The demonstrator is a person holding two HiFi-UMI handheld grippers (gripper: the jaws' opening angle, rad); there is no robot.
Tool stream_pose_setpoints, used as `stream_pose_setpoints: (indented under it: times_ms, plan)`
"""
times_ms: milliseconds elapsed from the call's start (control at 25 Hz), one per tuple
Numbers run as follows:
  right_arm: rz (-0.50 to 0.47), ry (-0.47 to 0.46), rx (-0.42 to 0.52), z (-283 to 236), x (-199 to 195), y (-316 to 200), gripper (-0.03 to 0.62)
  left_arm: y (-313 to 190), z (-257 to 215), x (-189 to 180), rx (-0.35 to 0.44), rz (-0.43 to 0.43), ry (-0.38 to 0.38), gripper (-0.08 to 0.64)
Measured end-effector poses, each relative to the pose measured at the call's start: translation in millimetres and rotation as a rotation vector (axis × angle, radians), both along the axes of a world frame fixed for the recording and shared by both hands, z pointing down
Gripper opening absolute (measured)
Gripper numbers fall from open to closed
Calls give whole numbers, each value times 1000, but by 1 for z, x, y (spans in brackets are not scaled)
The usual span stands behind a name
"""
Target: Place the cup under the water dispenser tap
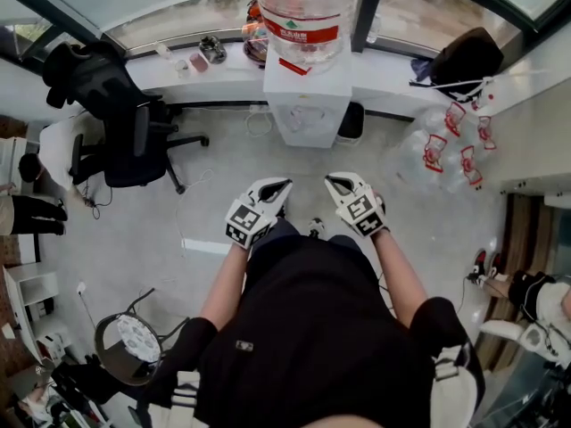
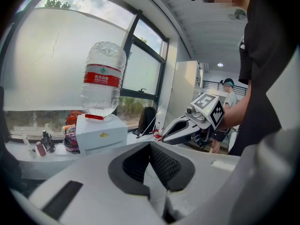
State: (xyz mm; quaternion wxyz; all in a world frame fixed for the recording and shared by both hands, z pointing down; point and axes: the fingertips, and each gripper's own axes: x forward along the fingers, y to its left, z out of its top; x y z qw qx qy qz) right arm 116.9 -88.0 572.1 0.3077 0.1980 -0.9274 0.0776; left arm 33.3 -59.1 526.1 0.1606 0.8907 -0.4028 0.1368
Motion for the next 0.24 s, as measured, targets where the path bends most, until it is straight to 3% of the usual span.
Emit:
stream_pose_setpoints:
  times_ms: [240]
  plan:
    - [-2,-11,7,-9,-14,12,-6,16,1,-7,-19,18,-5,0]
